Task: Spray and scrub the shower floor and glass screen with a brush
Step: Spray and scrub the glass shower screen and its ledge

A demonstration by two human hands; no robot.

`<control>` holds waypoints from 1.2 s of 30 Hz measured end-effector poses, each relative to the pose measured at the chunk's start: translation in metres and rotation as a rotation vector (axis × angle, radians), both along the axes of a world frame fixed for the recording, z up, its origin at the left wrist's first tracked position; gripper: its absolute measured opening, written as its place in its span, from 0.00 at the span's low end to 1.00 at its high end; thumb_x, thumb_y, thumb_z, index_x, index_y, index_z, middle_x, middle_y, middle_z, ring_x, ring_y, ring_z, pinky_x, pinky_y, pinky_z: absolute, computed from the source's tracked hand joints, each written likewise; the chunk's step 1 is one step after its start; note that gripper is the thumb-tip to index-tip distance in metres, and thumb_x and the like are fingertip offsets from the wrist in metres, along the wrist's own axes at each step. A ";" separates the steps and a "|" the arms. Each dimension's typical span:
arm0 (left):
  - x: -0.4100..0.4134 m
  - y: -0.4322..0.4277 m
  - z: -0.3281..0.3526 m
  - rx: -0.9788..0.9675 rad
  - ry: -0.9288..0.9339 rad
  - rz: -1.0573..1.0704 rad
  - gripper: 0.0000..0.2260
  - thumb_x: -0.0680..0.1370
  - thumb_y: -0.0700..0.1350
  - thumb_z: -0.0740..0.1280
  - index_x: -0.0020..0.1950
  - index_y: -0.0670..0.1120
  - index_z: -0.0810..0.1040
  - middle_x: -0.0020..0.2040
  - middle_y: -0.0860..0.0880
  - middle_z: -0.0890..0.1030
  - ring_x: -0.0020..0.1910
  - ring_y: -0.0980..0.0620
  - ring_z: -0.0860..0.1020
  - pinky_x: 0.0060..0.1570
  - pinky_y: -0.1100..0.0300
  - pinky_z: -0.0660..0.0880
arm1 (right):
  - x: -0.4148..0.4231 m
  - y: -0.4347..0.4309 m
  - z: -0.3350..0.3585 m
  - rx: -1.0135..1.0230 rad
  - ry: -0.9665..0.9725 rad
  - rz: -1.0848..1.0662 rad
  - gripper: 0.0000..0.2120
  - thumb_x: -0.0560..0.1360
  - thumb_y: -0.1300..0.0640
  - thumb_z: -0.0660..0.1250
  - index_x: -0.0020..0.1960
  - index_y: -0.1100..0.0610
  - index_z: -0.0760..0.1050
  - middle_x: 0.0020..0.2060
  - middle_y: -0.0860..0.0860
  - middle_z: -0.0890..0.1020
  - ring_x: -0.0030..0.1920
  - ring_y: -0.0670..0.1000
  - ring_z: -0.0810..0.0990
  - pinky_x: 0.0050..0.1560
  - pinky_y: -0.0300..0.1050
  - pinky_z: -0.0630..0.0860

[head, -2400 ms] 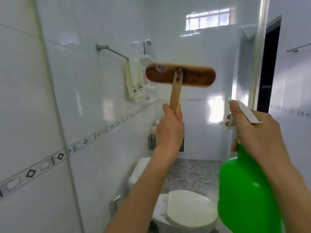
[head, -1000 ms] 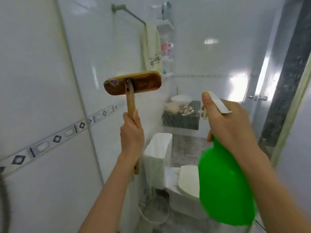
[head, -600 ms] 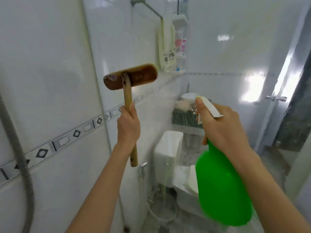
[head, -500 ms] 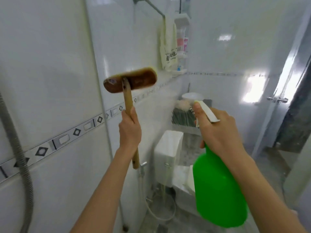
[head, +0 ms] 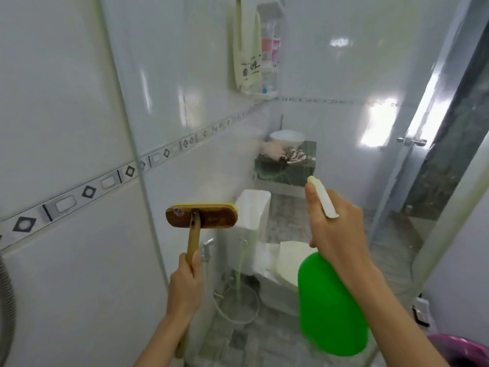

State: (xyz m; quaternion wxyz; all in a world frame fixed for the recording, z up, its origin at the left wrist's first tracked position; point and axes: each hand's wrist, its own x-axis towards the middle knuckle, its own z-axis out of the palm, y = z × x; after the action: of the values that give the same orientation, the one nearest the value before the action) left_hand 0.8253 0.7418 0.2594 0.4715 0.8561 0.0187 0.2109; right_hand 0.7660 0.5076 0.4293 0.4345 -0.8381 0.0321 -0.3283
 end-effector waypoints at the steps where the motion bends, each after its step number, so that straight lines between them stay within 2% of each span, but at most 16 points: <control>1: -0.001 -0.004 0.000 -0.014 -0.011 -0.010 0.14 0.79 0.56 0.51 0.41 0.48 0.67 0.26 0.51 0.68 0.19 0.56 0.66 0.20 0.65 0.63 | -0.003 -0.005 -0.004 0.020 0.007 -0.011 0.23 0.82 0.44 0.59 0.36 0.59 0.74 0.29 0.54 0.77 0.27 0.57 0.79 0.29 0.57 0.79; 2: -0.004 -0.011 0.000 -0.031 -0.020 -0.031 0.13 0.80 0.54 0.51 0.42 0.49 0.67 0.26 0.51 0.68 0.19 0.56 0.67 0.19 0.66 0.63 | -0.007 -0.011 -0.007 0.049 0.018 -0.024 0.24 0.81 0.43 0.59 0.37 0.62 0.75 0.30 0.57 0.78 0.26 0.56 0.78 0.28 0.55 0.79; 4: -0.008 -0.027 0.000 -0.058 -0.023 -0.085 0.12 0.81 0.52 0.52 0.44 0.48 0.68 0.26 0.50 0.68 0.20 0.57 0.68 0.19 0.66 0.64 | -0.014 -0.020 -0.011 0.111 0.021 -0.038 0.26 0.81 0.43 0.59 0.39 0.65 0.76 0.31 0.60 0.79 0.24 0.54 0.78 0.21 0.43 0.75; 7: -0.015 -0.058 0.002 -0.040 -0.054 -0.168 0.12 0.80 0.55 0.51 0.47 0.51 0.69 0.30 0.50 0.73 0.24 0.56 0.72 0.22 0.66 0.67 | -0.025 -0.034 -0.012 0.142 0.018 -0.079 0.26 0.82 0.44 0.58 0.38 0.64 0.75 0.31 0.60 0.79 0.25 0.50 0.79 0.19 0.31 0.68; 10: -0.009 -0.082 0.036 -0.004 -0.115 -0.193 0.10 0.80 0.57 0.52 0.45 0.54 0.68 0.34 0.47 0.76 0.29 0.53 0.76 0.24 0.63 0.73 | -0.033 -0.044 -0.011 0.168 0.029 -0.108 0.28 0.82 0.42 0.57 0.39 0.65 0.76 0.31 0.61 0.79 0.24 0.47 0.79 0.20 0.31 0.70; 12: 0.005 -0.093 0.083 -0.022 -0.198 -0.209 0.10 0.81 0.56 0.53 0.46 0.53 0.67 0.34 0.46 0.76 0.26 0.54 0.75 0.25 0.62 0.75 | -0.036 -0.047 -0.009 0.202 0.014 -0.121 0.29 0.83 0.42 0.57 0.41 0.68 0.76 0.32 0.65 0.79 0.23 0.51 0.79 0.20 0.32 0.70; 14: 0.019 -0.106 0.131 0.020 -0.322 -0.194 0.11 0.81 0.55 0.53 0.49 0.49 0.68 0.30 0.48 0.73 0.23 0.57 0.71 0.23 0.67 0.71 | -0.040 -0.046 -0.006 0.230 -0.004 -0.128 0.30 0.83 0.42 0.57 0.43 0.70 0.77 0.35 0.66 0.80 0.25 0.55 0.79 0.19 0.31 0.69; 16: 0.024 -0.122 0.145 0.019 -0.386 -0.198 0.13 0.81 0.56 0.53 0.51 0.47 0.68 0.29 0.51 0.72 0.22 0.57 0.71 0.23 0.71 0.69 | -0.044 -0.045 -0.004 0.243 -0.003 -0.140 0.30 0.82 0.42 0.56 0.43 0.68 0.77 0.35 0.65 0.80 0.24 0.54 0.79 0.20 0.30 0.69; 18: 0.014 -0.136 0.111 -0.020 -0.334 -0.215 0.18 0.80 0.59 0.51 0.53 0.46 0.69 0.29 0.53 0.71 0.24 0.56 0.72 0.24 0.65 0.73 | -0.047 -0.045 0.000 0.252 0.010 -0.133 0.29 0.83 0.42 0.57 0.43 0.68 0.77 0.34 0.63 0.80 0.23 0.52 0.78 0.19 0.30 0.69; 21: -0.026 -0.138 0.031 0.068 -0.098 -0.265 0.27 0.76 0.64 0.47 0.53 0.43 0.71 0.29 0.53 0.71 0.27 0.52 0.75 0.29 0.51 0.76 | -0.052 -0.048 0.003 0.227 0.048 -0.148 0.29 0.83 0.43 0.56 0.42 0.68 0.78 0.30 0.59 0.78 0.21 0.43 0.77 0.20 0.30 0.68; 23: -0.041 -0.138 0.014 0.137 -0.034 -0.284 0.25 0.76 0.62 0.46 0.51 0.44 0.70 0.30 0.53 0.73 0.27 0.52 0.74 0.30 0.51 0.76 | -0.052 -0.049 0.003 0.207 0.062 -0.178 0.29 0.83 0.43 0.56 0.42 0.68 0.78 0.31 0.58 0.79 0.20 0.41 0.77 0.21 0.32 0.69; 25: -0.035 -0.148 0.038 0.112 -0.103 -0.279 0.20 0.78 0.60 0.49 0.50 0.45 0.69 0.31 0.52 0.73 0.30 0.49 0.76 0.29 0.53 0.75 | -0.052 -0.049 0.003 0.211 0.058 -0.197 0.29 0.83 0.42 0.56 0.40 0.66 0.78 0.31 0.58 0.79 0.20 0.41 0.77 0.20 0.33 0.69; 28: -0.020 -0.163 0.100 0.057 -0.206 -0.280 0.14 0.80 0.57 0.51 0.52 0.48 0.68 0.29 0.56 0.70 0.26 0.56 0.75 0.22 0.70 0.68 | -0.055 -0.046 0.000 0.214 0.055 -0.191 0.28 0.83 0.41 0.56 0.39 0.64 0.76 0.31 0.58 0.79 0.21 0.44 0.78 0.21 0.36 0.72; 30: -0.011 -0.169 0.110 0.008 -0.262 -0.275 0.13 0.80 0.57 0.52 0.52 0.49 0.68 0.28 0.56 0.70 0.24 0.59 0.73 0.21 0.72 0.68 | -0.060 -0.046 -0.002 0.232 0.055 -0.196 0.29 0.82 0.41 0.56 0.39 0.64 0.75 0.31 0.58 0.79 0.21 0.45 0.78 0.21 0.37 0.73; 33: -0.025 -0.171 0.058 0.004 -0.180 -0.285 0.14 0.79 0.57 0.51 0.53 0.48 0.67 0.29 0.56 0.70 0.24 0.59 0.71 0.24 0.68 0.66 | -0.067 -0.052 -0.005 0.228 0.064 -0.198 0.28 0.82 0.41 0.56 0.38 0.64 0.74 0.29 0.60 0.78 0.20 0.46 0.78 0.20 0.37 0.71; 36: -0.055 -0.169 0.011 0.156 -0.006 -0.329 0.18 0.77 0.60 0.48 0.53 0.48 0.67 0.31 0.56 0.72 0.26 0.61 0.71 0.25 0.68 0.68 | -0.069 -0.061 -0.006 0.202 0.093 -0.209 0.27 0.82 0.41 0.56 0.37 0.62 0.74 0.30 0.59 0.78 0.21 0.46 0.78 0.20 0.33 0.68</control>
State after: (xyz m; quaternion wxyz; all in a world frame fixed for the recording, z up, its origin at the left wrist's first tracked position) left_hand 0.7707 0.5729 0.2702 0.4320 0.8808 -0.1393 0.1346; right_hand 0.6971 0.4466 0.4235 0.4781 -0.7965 0.1722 -0.3276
